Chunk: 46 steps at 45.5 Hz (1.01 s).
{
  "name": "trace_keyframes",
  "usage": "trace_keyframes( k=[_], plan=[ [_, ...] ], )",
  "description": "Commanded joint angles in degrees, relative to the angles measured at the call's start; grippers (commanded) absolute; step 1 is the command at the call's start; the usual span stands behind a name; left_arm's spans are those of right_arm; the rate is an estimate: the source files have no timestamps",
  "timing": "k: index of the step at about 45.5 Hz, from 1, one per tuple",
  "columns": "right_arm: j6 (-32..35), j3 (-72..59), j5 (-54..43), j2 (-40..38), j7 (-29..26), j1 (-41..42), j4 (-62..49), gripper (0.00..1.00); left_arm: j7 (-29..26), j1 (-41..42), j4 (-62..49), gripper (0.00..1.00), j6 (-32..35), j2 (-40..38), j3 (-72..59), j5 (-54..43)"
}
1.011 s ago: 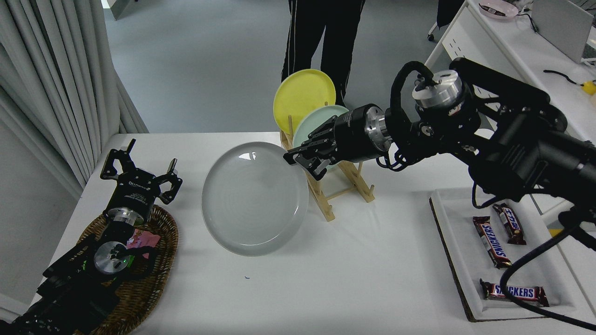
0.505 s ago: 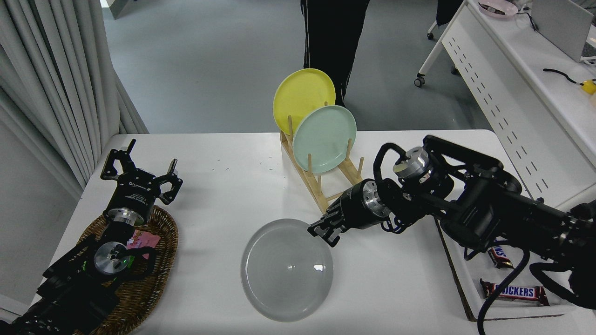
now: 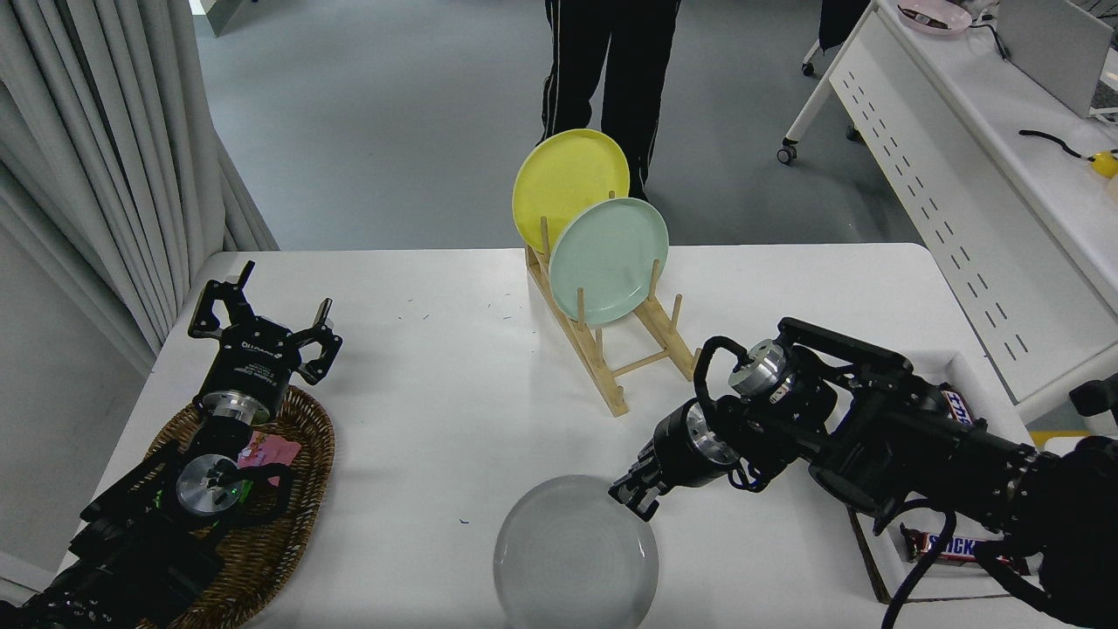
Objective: Place the plate on the table
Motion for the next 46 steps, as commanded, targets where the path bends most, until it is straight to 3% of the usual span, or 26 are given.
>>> trace_keyframes(
  k=[1, 28, 31, 32, 33, 37, 46],
  plan=[
    [0.0, 0.5, -0.9, 0.2, -0.1, -0.6, -0.9, 0.00, 0.0, 0.0, 0.0, 1.00, 0.0, 0.0, 0.0, 0.0],
    [0.0, 1.1, -2.0, 0.1, 0.0, -0.1, -1.1, 0.02, 0.0, 0.0, 0.0, 1.00, 0.0, 0.0, 0.0, 0.0],
    [0.0, 1.7, -2.1, 0.1, 0.0, -0.4, -1.2, 0.67, 0.0, 0.0, 0.0, 1.00, 0.0, 0.0, 0.0, 0.0],
    [0.0, 1.9, -2.1, 0.1, 0.0, -0.4, -1.2, 0.82, 0.0, 0.0, 0.0, 1.00, 0.0, 0.0, 0.0, 0.0],
    [0.0, 2.2, -2.1, 0.1, 0.0, -0.4, -1.3, 0.88, 0.0, 0.0, 0.0, 1.00, 0.0, 0.0, 0.0, 0.0],
    [0.0, 2.7, -2.1, 0.2, 0.0, -0.5, -1.7, 0.99, 0.0, 0.0, 0.0, 1.00, 0.0, 0.0, 0.0, 0.0],
    [0.0, 3.1, -2.5, 0.1, 0.1, 0.1, -1.7, 1.00, 0.1, 0.0, 0.0, 1.00, 0.0, 0.0, 0.0, 0.0]
  ],
)
